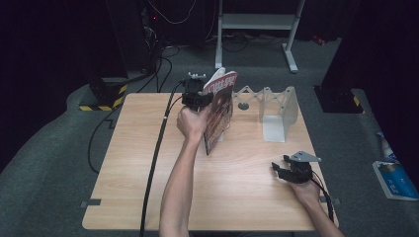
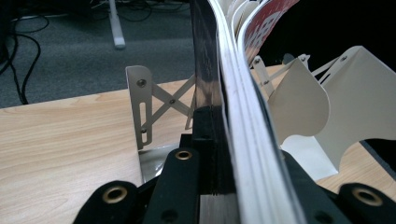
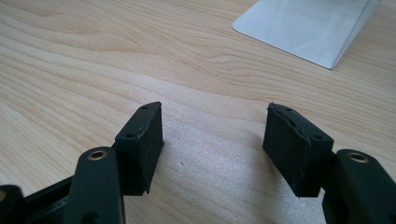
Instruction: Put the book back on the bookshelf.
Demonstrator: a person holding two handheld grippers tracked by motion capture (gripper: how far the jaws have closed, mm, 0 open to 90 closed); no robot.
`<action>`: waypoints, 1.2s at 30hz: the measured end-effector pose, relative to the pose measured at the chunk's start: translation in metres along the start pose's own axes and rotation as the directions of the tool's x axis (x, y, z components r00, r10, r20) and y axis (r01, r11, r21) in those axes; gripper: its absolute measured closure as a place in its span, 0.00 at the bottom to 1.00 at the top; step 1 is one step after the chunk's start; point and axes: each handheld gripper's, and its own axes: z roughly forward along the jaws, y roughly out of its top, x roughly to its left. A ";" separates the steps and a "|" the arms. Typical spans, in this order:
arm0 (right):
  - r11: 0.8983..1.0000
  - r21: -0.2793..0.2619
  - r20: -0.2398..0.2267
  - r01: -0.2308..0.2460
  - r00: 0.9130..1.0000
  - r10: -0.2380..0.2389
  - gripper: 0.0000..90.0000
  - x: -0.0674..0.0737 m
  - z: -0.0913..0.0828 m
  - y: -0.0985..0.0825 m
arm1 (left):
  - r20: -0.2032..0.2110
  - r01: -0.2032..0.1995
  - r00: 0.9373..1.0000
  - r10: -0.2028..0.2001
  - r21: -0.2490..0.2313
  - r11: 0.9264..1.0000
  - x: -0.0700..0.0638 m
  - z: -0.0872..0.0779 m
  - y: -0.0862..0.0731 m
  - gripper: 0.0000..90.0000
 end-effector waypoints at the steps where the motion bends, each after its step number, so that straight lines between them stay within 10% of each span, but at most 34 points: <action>1: 1.000 0.000 0.000 0.000 1.000 0.000 0.41 0.000 0.000 0.000 | 0.001 -0.002 1.000 0.002 0.004 1.000 0.000 0.000 0.000 0.91; 24: 1.000 0.000 0.001 0.001 1.000 -0.001 0.41 0.000 0.000 0.000 | 0.022 -0.013 1.000 0.010 0.142 0.990 0.000 -0.011 -0.001 0.91; 36: 1.000 0.001 0.000 0.001 1.000 -0.001 0.41 0.000 0.000 0.000 | 0.005 0.015 1.000 -0.015 0.058 0.998 -0.002 -0.009 -0.001 0.93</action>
